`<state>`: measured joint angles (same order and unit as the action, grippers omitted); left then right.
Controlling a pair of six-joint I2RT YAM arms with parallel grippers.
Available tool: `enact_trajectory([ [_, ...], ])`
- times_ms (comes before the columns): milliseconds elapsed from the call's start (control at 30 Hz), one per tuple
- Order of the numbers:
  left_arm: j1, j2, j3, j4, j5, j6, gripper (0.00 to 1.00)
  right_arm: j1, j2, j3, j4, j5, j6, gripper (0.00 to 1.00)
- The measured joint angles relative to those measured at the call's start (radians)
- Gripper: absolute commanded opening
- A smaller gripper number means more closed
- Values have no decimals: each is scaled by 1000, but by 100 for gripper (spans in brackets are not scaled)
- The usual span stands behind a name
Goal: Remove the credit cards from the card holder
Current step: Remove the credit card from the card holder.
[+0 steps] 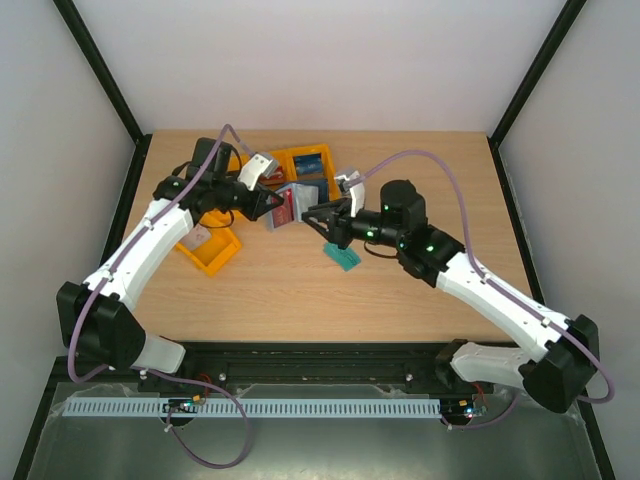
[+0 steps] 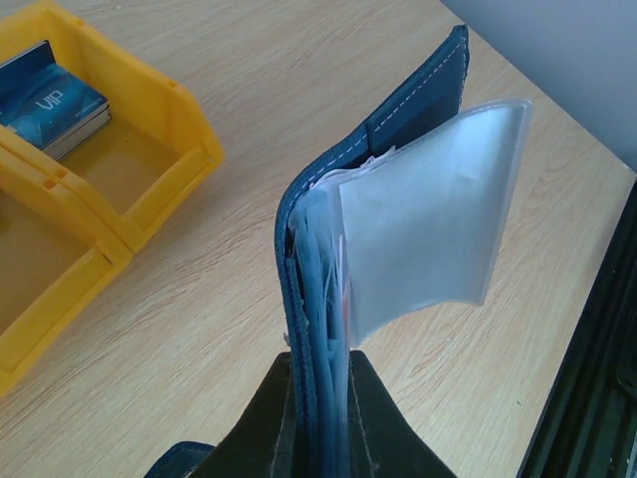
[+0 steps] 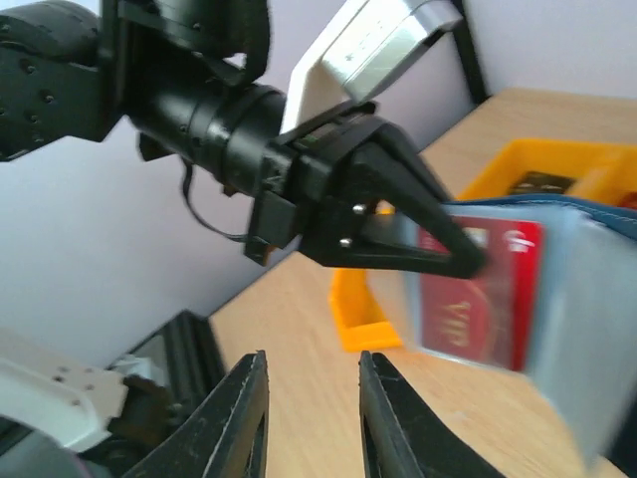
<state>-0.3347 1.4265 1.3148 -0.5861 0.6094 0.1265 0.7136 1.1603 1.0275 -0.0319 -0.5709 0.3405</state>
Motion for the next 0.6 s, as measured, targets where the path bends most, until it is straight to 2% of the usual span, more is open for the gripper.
enact_trajectory([
  [167,-8,0,21,-19,18,13,2,10,95,-50,188,-136,93,21],
  [367,-7,0,69,-91,161,78,2,-7,183,-50,202,-126,116,18],
  [600,2,0,108,-180,289,198,2,-60,165,-63,201,-126,113,19],
])
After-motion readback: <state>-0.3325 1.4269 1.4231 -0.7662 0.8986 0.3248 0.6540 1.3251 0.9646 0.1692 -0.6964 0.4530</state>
